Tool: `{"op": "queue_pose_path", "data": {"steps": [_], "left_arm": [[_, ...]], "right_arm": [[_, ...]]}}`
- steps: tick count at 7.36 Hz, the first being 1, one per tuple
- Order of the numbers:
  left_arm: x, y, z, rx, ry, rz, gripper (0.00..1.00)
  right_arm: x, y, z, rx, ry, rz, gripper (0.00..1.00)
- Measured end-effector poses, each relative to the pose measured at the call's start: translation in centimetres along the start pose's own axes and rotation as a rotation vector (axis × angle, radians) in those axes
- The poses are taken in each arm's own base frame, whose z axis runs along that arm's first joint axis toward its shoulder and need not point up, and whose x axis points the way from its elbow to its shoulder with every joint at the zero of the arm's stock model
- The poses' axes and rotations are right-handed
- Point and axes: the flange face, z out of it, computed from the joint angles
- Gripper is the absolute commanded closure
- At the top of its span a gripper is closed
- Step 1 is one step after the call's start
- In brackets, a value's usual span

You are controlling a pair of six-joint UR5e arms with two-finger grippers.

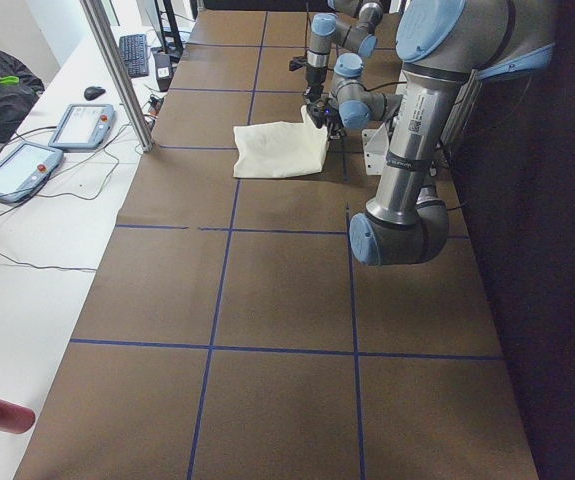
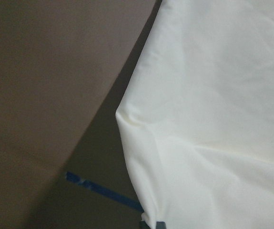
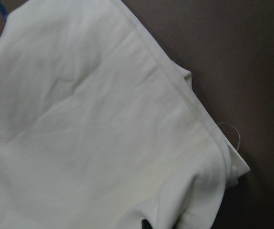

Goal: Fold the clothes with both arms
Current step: 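Lift the near edge with both grippers and fold it toward the far edge, then lay the fold on the far edge and open both grippers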

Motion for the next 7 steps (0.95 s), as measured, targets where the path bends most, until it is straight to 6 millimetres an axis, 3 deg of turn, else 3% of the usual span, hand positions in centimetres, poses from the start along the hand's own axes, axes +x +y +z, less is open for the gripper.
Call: {"op": "queue_pose_path", "data": {"steps": [2,4,5,6,7], "left_arm": [[4.6,-6.8,0.3,0.061,0.041,-0.044,1.0],[7.5,-12.3,3.1,0.104,0.078,-0.072,1.0],[7.9,-14.8,5.1,0.122,0.077,-0.086,1.0],[7.9,-16.8,7.1,0.136,0.072,-0.094,0.01],[8.0,-18.2,8.6,0.15,0.063,-0.075,0.0]], "right_arm": [[-3.8,-5.2,0.2,0.012,0.009,0.055,1.0],[-6.8,-10.0,1.7,0.035,0.017,0.104,1.0],[-7.7,-12.1,3.3,0.04,0.015,0.118,0.01],[-8.3,-14.0,5.3,0.044,0.013,0.124,0.0],[-8.7,-15.8,6.8,0.052,0.009,0.111,0.0]]}}
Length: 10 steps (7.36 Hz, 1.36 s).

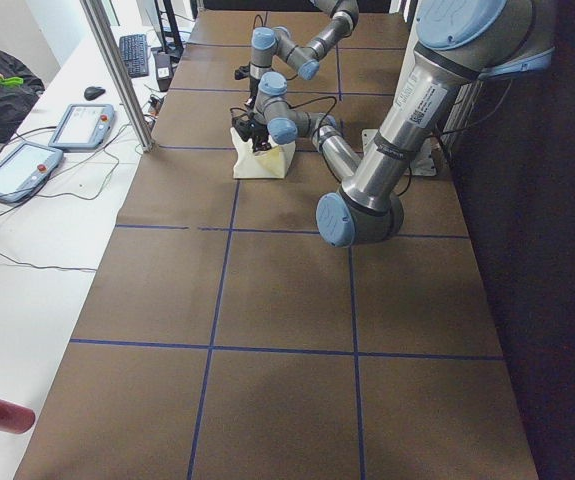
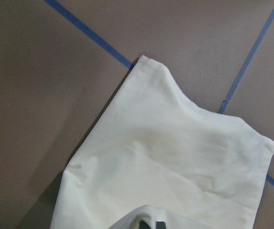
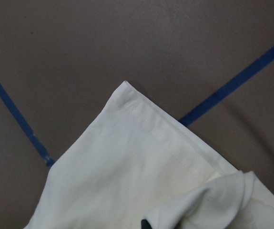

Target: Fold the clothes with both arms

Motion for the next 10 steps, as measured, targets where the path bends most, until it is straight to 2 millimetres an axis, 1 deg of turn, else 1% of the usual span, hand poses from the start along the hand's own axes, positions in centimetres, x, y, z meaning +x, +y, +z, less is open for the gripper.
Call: {"op": "queue_pose_path", "data": {"steps": [1,2,3,4,5,6,7,8,9,10], "left_arm": [[0.4,-0.9,0.6,0.015,-0.001,0.046,0.0],[0.9,-2.4,0.4,0.039,0.004,0.074,0.0],[1.2,-4.5,0.2,0.066,0.003,0.102,0.0],[1.0,-6.1,0.0,0.083,0.008,0.145,0.0],[0.4,-6.7,-0.1,0.083,0.044,0.182,0.0],[-0.8,-6.7,-0.1,0.068,0.121,0.199,0.0],[-2.1,-5.7,0.2,0.036,0.2,0.188,0.0],[-2.9,-3.7,1.0,-0.01,0.255,0.166,0.0],[-3.6,-1.3,2.0,-0.061,0.288,0.138,0.0],[-4.1,0.7,3.0,-0.102,0.307,0.116,0.0]], "right_arm": [[-0.3,-2.2,0.3,0.006,-0.003,-0.031,0.0],[-0.3,-4.8,-0.2,0.0,-0.001,-0.062,0.0],[-0.2,-7.5,-1.3,-0.023,-0.001,-0.093,0.0],[-0.1,-9.2,-2.4,-0.048,-0.006,-0.125,0.0],[-0.1,-10.1,-3.1,-0.061,-0.01,-0.154,0.0],[-0.1,-10.8,-3.7,-0.062,-0.014,-0.19,0.0],[0.1,-11.8,-4.3,-0.055,-0.018,-0.225,0.0],[0.3,-13.1,-5.0,-0.044,-0.015,-0.251,0.0],[0.5,-14.2,-5.6,-0.034,-0.004,-0.271,0.0],[0.6,-15.0,-6.0,-0.025,0.003,-0.281,0.0]]}}
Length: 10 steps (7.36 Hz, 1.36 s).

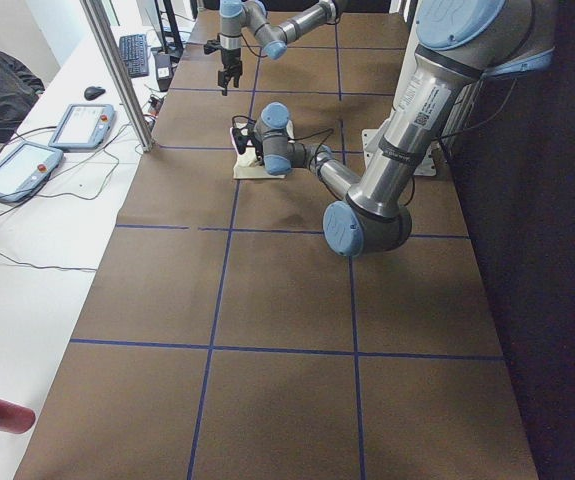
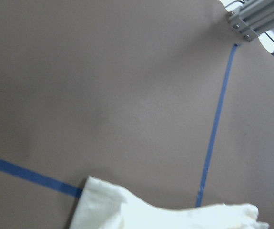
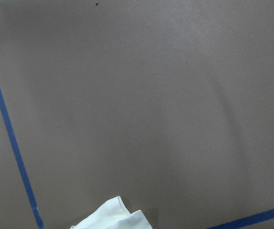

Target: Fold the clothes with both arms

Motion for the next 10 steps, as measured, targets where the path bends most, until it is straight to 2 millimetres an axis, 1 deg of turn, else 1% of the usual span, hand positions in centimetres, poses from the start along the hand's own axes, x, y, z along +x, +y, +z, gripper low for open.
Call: {"op": "queue_pose_path", "data": {"steps": [1,2,4,6,7,9,10], "left_arm": [[-0.6,1.0,0.9,-0.023,0.015,-0.009,0.0],[-1.0,1.6,1.7,-0.041,0.026,-0.007,0.0],[-1.4,3.1,2.5,-0.124,0.016,0.041,0.0],[-1.8,4.1,2.3,-0.222,0.0,0.105,0.0],[-2.0,4.7,1.8,-0.283,-0.008,0.121,0.0],[-1.9,5.5,0.8,-0.335,-0.005,0.134,0.0],[-1.9,5.8,0.6,-0.341,-0.004,0.135,0.0]], "right_arm": [[0.4,-0.7,-0.5,0.007,0.004,0.001,0.0],[0.6,-1.2,-0.9,0.012,0.005,0.005,0.0],[0.7,-1.5,-1.7,0.016,0.011,0.007,0.0],[0.7,-1.7,-2.5,0.018,0.023,0.002,0.0],[0.8,-1.8,-2.7,0.019,0.026,0.001,0.0],[0.8,-1.8,-2.7,0.018,0.026,0.0,0.0],[0.8,-1.9,-2.8,0.018,0.026,0.001,0.0]]}}
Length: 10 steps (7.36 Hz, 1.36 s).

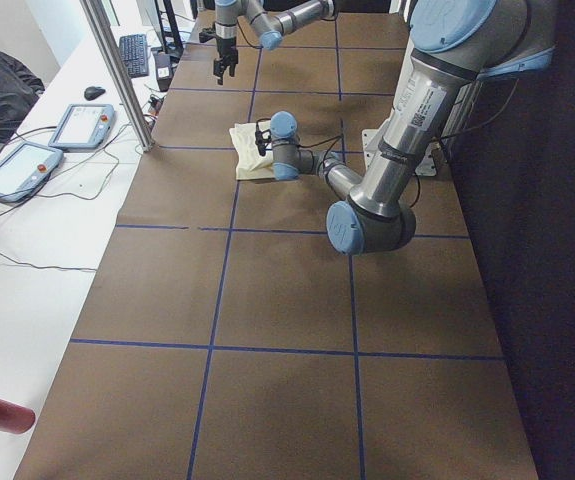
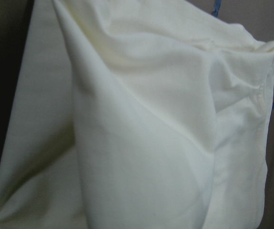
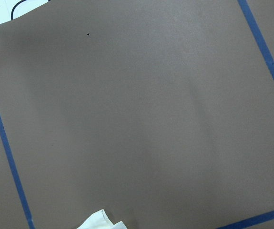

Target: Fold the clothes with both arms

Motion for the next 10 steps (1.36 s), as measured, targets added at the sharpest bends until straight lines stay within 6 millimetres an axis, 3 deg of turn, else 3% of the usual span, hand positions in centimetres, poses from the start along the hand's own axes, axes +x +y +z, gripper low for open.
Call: {"op": "queue_pose_path", "data": {"steps": [3,5,8,10], "left_arm": [[-0.6,3.9,3.3,-0.032,-0.018,0.007,0.0],[-0.8,5.2,3.9,-0.037,-0.019,0.01,0.0],[-3.1,8.9,0.7,-0.072,-0.005,0.025,0.0],[-4.3,10.4,-1.6,-0.082,-0.004,0.028,0.0]], "right_arm": [[0.0,-0.1,-0.1,0.001,-0.001,0.001,0.0],[0.1,-0.2,-0.3,0.003,-0.002,0.002,0.0],[0.3,-0.2,-0.5,0.005,-0.006,0.002,0.0],[1.2,-0.1,-0.5,0.006,-0.005,-0.008,0.0]]}}
